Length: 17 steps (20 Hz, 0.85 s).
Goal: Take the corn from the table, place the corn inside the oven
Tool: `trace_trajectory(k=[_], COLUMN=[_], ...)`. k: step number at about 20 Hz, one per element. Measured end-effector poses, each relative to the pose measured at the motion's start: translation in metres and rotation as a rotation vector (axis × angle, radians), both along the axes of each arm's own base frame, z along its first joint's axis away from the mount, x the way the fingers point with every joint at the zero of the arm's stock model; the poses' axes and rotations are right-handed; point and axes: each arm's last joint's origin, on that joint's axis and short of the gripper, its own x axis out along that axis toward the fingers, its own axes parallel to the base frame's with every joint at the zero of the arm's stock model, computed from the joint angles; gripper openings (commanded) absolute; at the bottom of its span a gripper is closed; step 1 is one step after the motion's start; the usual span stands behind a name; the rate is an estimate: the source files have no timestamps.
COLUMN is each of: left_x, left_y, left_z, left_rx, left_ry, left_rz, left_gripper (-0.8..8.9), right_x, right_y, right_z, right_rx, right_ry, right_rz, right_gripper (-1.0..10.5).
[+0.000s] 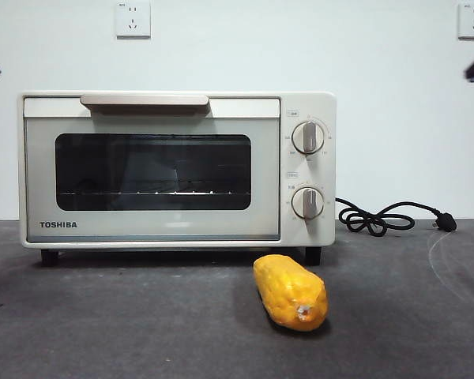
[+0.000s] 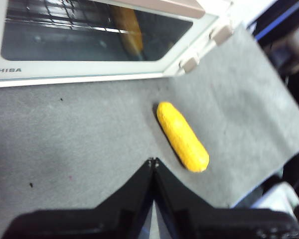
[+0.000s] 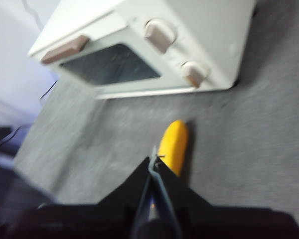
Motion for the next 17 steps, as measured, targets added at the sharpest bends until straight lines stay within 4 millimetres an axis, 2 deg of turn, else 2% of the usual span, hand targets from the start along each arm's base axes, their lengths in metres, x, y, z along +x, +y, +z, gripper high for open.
trace_trajectory(k=[5,8,12,13,17], left_x=[0.02,0.025,0.025,0.025,0.025], left_y=[-0.008,-0.014,-0.016,-0.016,-0.016], left_z=[0.02,0.023,0.022,0.022,0.022], left_rx=[0.052,0.058,0.065,0.068,0.072], left_ry=[0.017,0.02,0.022,0.024,0.025], left_rz=[-0.081,-0.114,-0.137,-0.14,-0.139], left_gripper=[-0.05,-0.05,-0.05,-0.05,-0.05], right_x=[0.033,0.046,0.053,0.055,0.066], right_y=[0.032,0.061,0.093,0.099,0.121], right_z=[0.014,0.022,0.029,0.029,0.02], right_rx=[-0.042,-0.143,-0.321,-0.359,-0.467], right_ry=[0.115,0.126,0.112,0.103,0.116], right_rz=[0.212,0.271,0.236,0.219,0.199], right_gripper=[0.1,2.1,5.6,6.1,6.0])
